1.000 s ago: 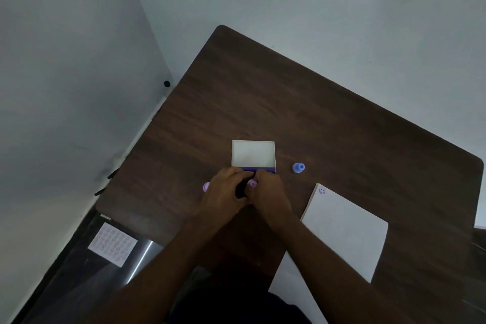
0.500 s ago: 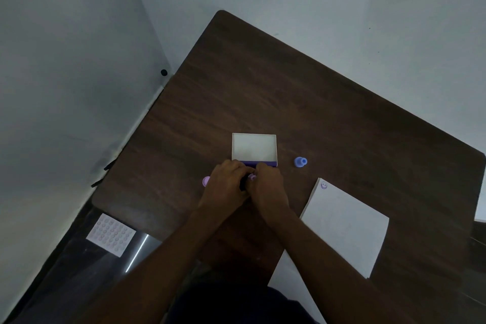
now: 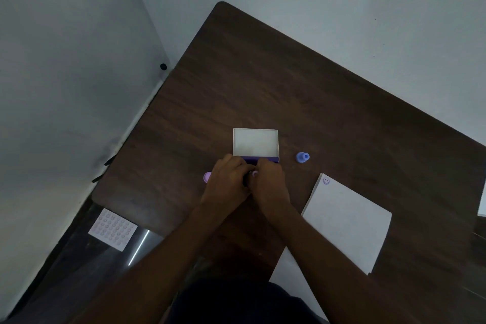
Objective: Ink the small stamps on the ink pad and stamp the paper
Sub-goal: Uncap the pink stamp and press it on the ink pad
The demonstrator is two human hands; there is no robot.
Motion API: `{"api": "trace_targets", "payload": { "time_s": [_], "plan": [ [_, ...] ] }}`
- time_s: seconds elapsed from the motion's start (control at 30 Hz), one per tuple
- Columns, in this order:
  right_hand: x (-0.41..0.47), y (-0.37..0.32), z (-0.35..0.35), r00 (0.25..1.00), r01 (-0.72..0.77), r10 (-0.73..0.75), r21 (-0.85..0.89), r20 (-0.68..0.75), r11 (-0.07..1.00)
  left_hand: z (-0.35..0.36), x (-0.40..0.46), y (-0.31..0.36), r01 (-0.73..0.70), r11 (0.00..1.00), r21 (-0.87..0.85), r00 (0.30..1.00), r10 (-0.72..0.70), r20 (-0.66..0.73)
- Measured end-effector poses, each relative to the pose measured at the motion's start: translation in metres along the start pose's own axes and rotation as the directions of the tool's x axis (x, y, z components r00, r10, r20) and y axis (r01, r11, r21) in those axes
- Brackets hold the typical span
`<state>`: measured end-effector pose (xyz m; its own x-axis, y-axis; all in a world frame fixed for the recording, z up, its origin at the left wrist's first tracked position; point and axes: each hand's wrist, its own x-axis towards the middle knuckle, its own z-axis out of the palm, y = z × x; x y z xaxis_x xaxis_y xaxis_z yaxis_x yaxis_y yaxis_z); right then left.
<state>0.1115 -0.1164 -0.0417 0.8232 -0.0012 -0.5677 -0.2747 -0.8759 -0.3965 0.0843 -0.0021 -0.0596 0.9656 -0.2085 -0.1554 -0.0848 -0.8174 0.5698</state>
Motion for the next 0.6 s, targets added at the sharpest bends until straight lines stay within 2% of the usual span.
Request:
{"api": "trace_targets", "payload": {
  "time_s": [0.3, 0.43, 0.53, 0.6],
  "plan": [
    [0.0042, 0.0021, 0.0044, 1.000, -0.008, 0.008, -0.004, 0.014, 1.000, -0.0010, -0.0001, 0.0011, -0.009, 1.000, -0.010, 1.000, 0.009, -0.012],
    [0.0045, 0.0035, 0.0059, 1.000, -0.006, 0.006, 0.014, -0.002, 1.000, 0.0004, -0.0010, 0.0031, 0.069, 0.996, 0.053, 0.990, -0.075, 0.118],
    [0.0027, 0.0043, 0.0062, 0.999, 0.020, -0.019, 0.034, -0.038, 0.999, -0.0004, -0.0018, 0.0025, 0.073, 0.997, 0.011, 0.997, -0.073, -0.002],
    [0.0013, 0.0044, 0.0053, 0.999, 0.019, -0.017, 0.038, -0.037, 0.999, -0.0006, -0.0002, 0.0050, 0.068, 0.996, 0.062, 0.995, -0.072, 0.066]
  ]
}}
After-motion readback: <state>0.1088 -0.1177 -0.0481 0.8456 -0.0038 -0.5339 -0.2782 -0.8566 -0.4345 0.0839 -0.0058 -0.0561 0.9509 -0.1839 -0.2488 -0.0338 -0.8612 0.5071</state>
